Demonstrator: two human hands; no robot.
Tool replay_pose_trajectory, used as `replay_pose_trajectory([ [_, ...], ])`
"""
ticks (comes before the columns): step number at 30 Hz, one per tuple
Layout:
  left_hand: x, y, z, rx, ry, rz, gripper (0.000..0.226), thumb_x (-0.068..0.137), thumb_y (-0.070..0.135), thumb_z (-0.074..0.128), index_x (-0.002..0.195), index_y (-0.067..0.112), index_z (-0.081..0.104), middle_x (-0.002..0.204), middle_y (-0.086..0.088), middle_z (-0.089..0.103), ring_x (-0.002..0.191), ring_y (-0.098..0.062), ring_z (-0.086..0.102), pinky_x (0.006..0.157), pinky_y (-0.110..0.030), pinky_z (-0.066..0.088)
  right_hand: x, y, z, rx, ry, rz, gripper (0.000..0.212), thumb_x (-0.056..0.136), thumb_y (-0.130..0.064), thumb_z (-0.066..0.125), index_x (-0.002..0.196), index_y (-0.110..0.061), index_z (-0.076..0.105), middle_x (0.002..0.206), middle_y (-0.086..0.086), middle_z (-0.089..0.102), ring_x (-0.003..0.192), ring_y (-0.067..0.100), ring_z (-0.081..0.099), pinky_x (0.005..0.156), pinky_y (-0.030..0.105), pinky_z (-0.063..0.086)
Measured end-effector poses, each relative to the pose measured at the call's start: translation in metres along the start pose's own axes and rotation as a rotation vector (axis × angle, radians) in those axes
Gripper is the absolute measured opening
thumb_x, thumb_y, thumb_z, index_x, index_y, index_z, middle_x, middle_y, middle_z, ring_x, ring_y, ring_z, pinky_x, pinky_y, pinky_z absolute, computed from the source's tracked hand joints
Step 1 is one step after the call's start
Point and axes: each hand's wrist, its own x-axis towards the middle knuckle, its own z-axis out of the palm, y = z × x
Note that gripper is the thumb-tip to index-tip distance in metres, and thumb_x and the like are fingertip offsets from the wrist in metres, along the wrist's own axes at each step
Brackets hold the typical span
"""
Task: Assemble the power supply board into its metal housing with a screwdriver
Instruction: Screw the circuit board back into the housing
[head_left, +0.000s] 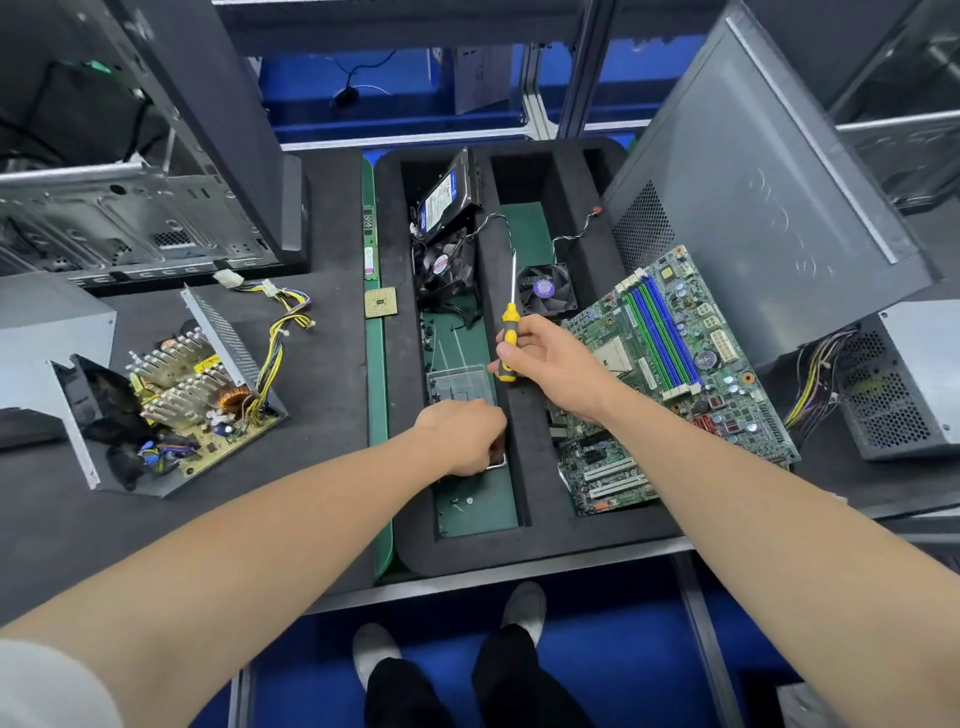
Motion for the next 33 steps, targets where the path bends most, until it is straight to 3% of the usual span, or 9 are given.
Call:
replay_pose_trajectory([
  [2, -0.0008, 0.0003, -0.0001, -0.014, -0.003, -0.012, 0.015, 0.093, 0.031, 0.057, 0.103, 0.024, 0.066, 0.106, -0.003, 0.061, 0.099, -0.037, 0.065, 0.073, -0.04, 0.055, 0.0001, -0.0004, 0.0001, -0.003, 0.004, -0.004, 0.024, 0.106, -0.011, 0.058, 0.125, 0.004, 0.053, 0.111, 0.01, 0.062, 0.106, 0.027, 0.075, 0.091, 0.032, 0.06],
  [5, -0.0011, 0.0027, -0.0011, 0.002, 0.019, -0.008, 0.012, 0.091, 0.032, 0.061, 0.088, 0.021, 0.056, 0.096, -0.004, 0.059, 0.092, -0.037, 0.066, 0.073, -0.042, 0.057, -0.0002, -0.0008, -0.0001, -0.008, 0.001, 0.0, 0.028, 0.107, -0.012, 0.058, 0.127, 0.006, 0.052, 0.112, 0.01, 0.062, 0.106, 0.025, 0.075, 0.092, 0.031, 0.06],
  [11, -0.0018, 0.0045, -0.0029, 0.11, 0.043, 0.037, 0.015, 0.089, 0.028, 0.065, 0.097, 0.015, 0.063, 0.103, -0.01, 0.067, 0.09, -0.038, 0.069, 0.072, -0.039, 0.055, 0.0004, -0.0009, 0.0004, -0.02, 0.003, 0.015, 0.026, 0.106, -0.015, 0.06, 0.126, 0.002, 0.054, 0.113, 0.007, 0.065, 0.109, 0.026, 0.075, 0.099, 0.038, 0.058],
  [14, -0.0016, 0.0048, -0.0018, 0.172, 0.044, 0.069, 0.02, 0.089, 0.031, 0.067, 0.101, 0.015, 0.065, 0.104, -0.009, 0.069, 0.091, -0.036, 0.069, 0.081, -0.042, 0.057, 0.0005, -0.0013, 0.001, -0.028, 0.007, 0.019, 0.027, 0.106, -0.015, 0.06, 0.126, 0.002, 0.054, 0.113, 0.008, 0.065, 0.109, 0.026, 0.075, 0.1, 0.04, 0.059],
  [19, 0.0022, 0.0081, 0.0014, 0.23, 0.047, 0.083, 0.027, 0.091, 0.037, 0.07, 0.104, 0.013, 0.067, 0.108, -0.01, 0.071, 0.096, -0.032, 0.069, 0.082, -0.035, 0.046, 0.0004, -0.0018, 0.0015, -0.039, 0.013, 0.02, 0.028, 0.106, -0.015, 0.06, 0.127, 0.002, 0.055, 0.115, 0.01, 0.065, 0.109, 0.026, 0.075, 0.1, 0.039, 0.058],
  [23, 0.0013, 0.0085, 0.0, 0.2, 0.036, 0.079, 0.03, 0.095, 0.034, 0.069, 0.11, 0.008, 0.066, 0.111, -0.012, 0.07, 0.101, -0.035, 0.067, 0.077, -0.036, 0.04, 0.0006, -0.0015, 0.0019, -0.029, 0.016, 0.023, 0.028, 0.106, -0.013, 0.06, 0.127, 0.004, 0.054, 0.114, 0.01, 0.065, 0.11, 0.029, 0.074, 0.1, 0.038, 0.058],
  [27, -0.0018, 0.006, -0.0031, 0.076, 0.005, 0.031, 0.025, 0.096, 0.025, 0.065, 0.111, 0.005, 0.065, 0.112, -0.013, 0.066, 0.104, -0.037, 0.063, 0.081, -0.042, 0.053, 0.0009, -0.0013, 0.0021, -0.028, 0.017, 0.022, 0.028, 0.106, -0.013, 0.06, 0.127, 0.004, 0.054, 0.114, 0.011, 0.065, 0.109, 0.029, 0.074, 0.099, 0.038, 0.059],
  [33, -0.0013, -0.0001, -0.0078, -0.049, 0.036, -0.04, 0.007, 0.094, 0.011, 0.062, 0.093, 0.01, 0.055, 0.092, -0.006, 0.05, 0.1, -0.036, 0.061, 0.069, -0.041, 0.048, 0.0019, 0.001, 0.0021, -0.019, 0.022, 0.014, 0.027, 0.106, -0.012, 0.06, 0.126, 0.005, 0.054, 0.112, 0.011, 0.064, 0.107, 0.028, 0.075, 0.095, 0.034, 0.059],
])
